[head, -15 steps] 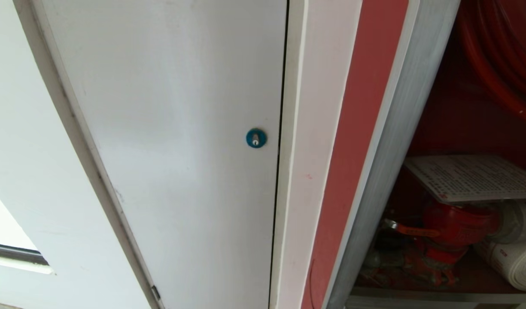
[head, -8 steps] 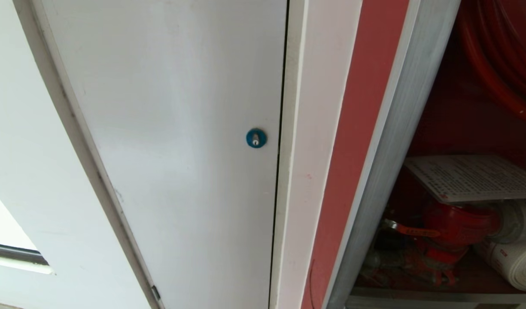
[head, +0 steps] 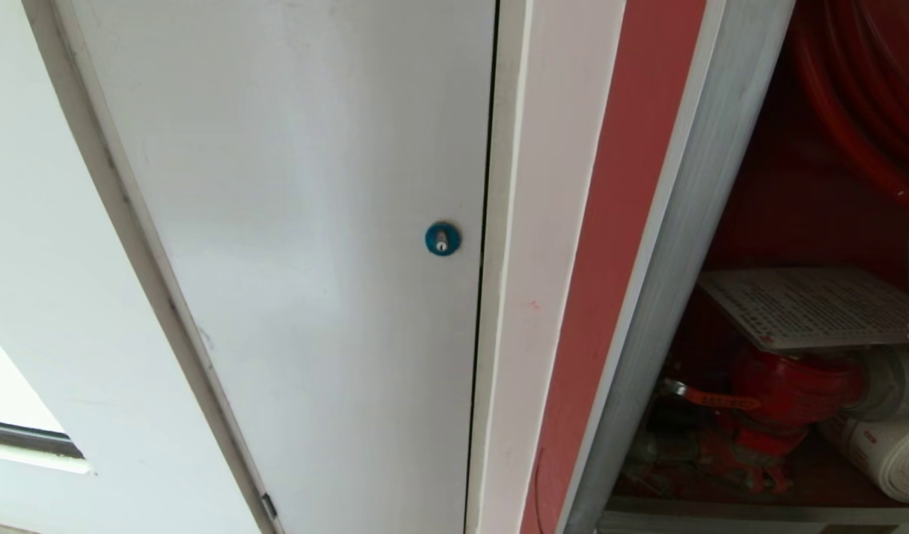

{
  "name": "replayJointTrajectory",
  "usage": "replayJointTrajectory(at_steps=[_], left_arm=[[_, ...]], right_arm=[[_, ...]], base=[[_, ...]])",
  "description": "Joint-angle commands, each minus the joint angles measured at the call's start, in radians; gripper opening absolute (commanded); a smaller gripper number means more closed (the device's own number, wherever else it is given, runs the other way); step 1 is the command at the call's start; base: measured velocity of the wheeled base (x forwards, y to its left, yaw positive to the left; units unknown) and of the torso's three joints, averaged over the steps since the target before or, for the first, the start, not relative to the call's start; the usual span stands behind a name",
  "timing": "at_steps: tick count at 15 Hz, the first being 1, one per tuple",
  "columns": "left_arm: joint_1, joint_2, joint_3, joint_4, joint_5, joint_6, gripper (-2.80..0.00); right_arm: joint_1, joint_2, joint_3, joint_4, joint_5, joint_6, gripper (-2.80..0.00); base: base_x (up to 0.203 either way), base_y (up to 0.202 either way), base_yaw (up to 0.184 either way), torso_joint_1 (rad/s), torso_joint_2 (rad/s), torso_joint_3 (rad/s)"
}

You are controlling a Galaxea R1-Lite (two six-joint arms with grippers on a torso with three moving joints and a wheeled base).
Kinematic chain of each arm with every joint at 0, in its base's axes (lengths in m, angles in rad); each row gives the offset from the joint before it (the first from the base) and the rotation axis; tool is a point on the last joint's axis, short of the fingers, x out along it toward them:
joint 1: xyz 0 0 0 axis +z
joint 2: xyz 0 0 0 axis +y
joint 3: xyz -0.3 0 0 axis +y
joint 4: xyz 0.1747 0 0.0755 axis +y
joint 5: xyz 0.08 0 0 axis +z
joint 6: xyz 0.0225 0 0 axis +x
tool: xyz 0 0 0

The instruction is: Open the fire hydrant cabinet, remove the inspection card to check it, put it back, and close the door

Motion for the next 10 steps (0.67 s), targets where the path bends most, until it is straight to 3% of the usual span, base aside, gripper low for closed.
replayJointTrajectory(at_steps=[1, 10], left_arm=[[0.0, 0.0, 0.014, 0.0, 0.0, 0.0, -2.8], [0.001, 0.0, 0.014, 0.0, 0.0, 0.0, -2.8]], right_arm=[[-0.002, 0.043, -0.022, 0.005, 0.002, -0.014, -2.8], [-0.017, 0.05, -0.027, 0.076, 0.051, -0.069, -2.8]], base=[[0.0, 0.0, 0.0, 0.0, 0.0, 0.0], [0.0, 0.0, 0.0, 0.0, 0.0, 0.0]])
